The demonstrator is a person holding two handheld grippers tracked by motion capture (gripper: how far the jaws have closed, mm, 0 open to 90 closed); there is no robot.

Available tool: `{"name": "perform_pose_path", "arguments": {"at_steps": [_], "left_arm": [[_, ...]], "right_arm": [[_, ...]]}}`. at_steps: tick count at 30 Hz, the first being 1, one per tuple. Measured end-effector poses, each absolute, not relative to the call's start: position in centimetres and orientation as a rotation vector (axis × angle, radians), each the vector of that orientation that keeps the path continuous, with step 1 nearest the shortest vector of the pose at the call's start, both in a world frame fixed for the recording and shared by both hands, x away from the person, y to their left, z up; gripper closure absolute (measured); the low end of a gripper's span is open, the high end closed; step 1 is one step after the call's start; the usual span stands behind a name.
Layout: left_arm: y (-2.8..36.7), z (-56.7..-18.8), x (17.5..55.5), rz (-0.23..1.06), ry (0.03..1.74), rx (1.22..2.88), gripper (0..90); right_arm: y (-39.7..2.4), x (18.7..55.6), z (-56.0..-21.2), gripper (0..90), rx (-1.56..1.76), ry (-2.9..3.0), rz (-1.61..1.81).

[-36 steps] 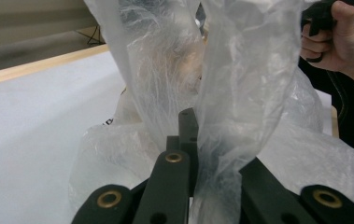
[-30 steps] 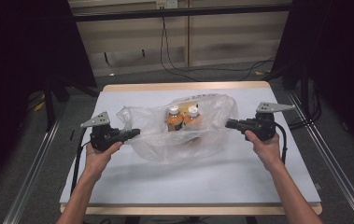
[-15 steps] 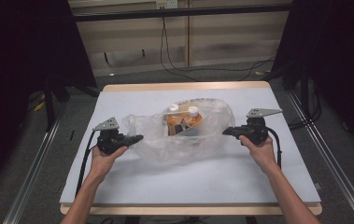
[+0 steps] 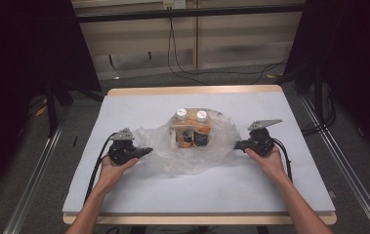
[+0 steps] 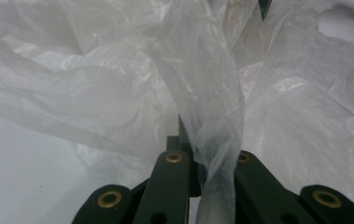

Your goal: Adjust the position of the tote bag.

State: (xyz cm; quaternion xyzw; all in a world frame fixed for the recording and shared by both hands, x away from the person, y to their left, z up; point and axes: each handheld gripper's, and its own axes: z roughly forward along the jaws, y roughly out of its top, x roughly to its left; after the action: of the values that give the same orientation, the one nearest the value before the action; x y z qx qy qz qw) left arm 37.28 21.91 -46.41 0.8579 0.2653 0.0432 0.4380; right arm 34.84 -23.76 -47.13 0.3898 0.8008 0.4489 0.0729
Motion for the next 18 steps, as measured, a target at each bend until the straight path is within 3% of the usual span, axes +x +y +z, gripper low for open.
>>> {"name": "perform_pose_path", "arguments": {"at_steps": [18], "left_arm": [[20.7,-48.5,37.4,0.081,0.683,2.202,90.0]], "right_arm": [[-23.0,35.3,-48.9,90.0,1.186,2.480,1.208]]}}
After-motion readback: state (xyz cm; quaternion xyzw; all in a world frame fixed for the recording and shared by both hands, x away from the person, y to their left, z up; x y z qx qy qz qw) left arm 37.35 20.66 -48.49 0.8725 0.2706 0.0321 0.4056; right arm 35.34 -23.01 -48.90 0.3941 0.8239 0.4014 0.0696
